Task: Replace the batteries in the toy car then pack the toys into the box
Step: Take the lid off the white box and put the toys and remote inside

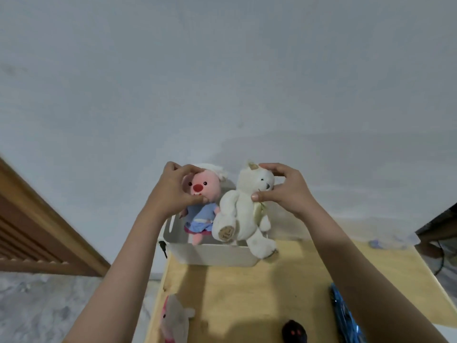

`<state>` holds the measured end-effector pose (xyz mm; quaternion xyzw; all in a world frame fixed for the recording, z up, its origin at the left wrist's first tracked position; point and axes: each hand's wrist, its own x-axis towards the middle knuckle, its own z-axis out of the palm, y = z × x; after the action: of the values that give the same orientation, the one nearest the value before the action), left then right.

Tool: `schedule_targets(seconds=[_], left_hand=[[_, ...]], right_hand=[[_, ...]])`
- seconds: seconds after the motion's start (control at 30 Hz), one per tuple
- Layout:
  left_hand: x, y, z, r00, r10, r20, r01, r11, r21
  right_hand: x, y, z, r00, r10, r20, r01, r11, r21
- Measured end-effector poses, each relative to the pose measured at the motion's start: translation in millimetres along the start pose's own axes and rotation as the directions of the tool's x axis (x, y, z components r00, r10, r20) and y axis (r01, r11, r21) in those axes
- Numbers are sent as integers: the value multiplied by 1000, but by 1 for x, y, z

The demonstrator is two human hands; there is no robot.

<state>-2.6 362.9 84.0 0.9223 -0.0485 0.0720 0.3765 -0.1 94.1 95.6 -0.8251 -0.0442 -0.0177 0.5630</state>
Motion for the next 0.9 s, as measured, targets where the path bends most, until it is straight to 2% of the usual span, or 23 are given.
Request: schedule_targets(seconds=[0.1, 0.2, 0.4, 0.5, 0.63, 0.9], left_hand=[[14, -16, 17, 1000, 5, -24, -4, 999, 33], [21, -33, 41, 999, -17, 34, 14, 997, 81], [24, -52, 63, 992, -10, 122, -9, 989, 150], [23, -61, 67, 987, -4, 159, -25, 984, 178], [22, -74, 80, 960, -61, 273, -3, 973, 231], [30, -87, 120, 879, -124, 460, -1, 965, 262]], right_hand=[[22, 14, 16, 1000, -26, -11, 25, 996, -91], [34, 38, 32, 1000, -16, -3, 15, 976, -216], [41, 74, 60, 987, 58, 151, 13, 901, -434], [45, 85, 67, 970, 60, 237, 86, 824, -560], [49, 89, 71, 953, 116, 279, 107, 733, -671], [49, 93, 90, 878, 300, 373, 204, 471, -858]])
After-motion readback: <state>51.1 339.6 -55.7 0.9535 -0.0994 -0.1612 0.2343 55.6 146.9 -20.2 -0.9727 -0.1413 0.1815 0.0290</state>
